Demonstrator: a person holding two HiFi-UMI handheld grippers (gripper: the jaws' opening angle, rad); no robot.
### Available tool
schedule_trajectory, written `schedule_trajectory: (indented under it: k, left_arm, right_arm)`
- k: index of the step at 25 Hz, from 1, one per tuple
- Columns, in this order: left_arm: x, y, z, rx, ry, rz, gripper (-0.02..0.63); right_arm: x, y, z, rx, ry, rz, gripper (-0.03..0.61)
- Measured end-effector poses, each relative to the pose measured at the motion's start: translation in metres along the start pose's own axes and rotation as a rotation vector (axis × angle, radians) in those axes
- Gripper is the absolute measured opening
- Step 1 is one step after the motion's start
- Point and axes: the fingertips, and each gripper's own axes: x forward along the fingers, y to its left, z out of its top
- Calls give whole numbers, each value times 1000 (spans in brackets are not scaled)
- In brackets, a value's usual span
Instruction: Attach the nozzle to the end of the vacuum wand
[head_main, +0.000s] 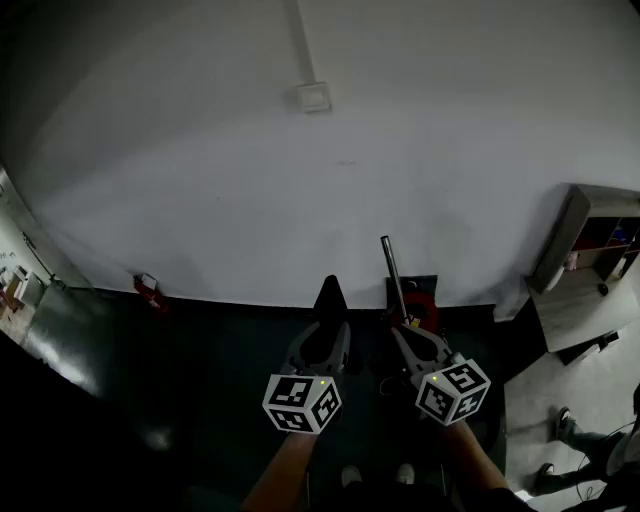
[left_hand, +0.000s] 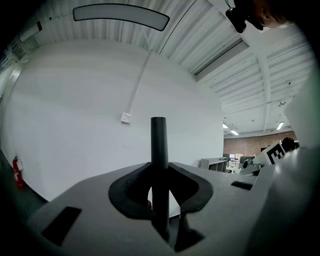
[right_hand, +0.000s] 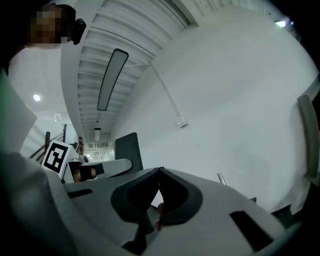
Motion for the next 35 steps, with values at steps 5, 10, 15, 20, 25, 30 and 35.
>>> schedule_trajectory:
  k: [5,10,15,20,25,30,35]
  left_arm:
    - [-5,10,-2,0,2,-13,84]
    - [-17,27,-4,-13,9,-28,84]
    - [-23,42,-8,-27,14,-47,84]
    - [-24,49,-10,-33,24,-74,84]
    - [-19,53,-17,-46,38,-78,84]
    - [-10,54,-25,-44,48,-82,84]
    - [12,61,-31,-45,67,-79,84]
  right_arm:
    - [8,5,-8,4,4,-14,17]
    - [15,15,-17,12,5,-44,17]
    - [20,25,-29,48,3,-54,17]
    - [21,27,-32,50,-4,-90,17]
    - [20,23,-37,55,-2,-109,17]
    - [18,9,-41,64,-8,-128,17]
    - [31,-15,-40,87,-7,-141,17]
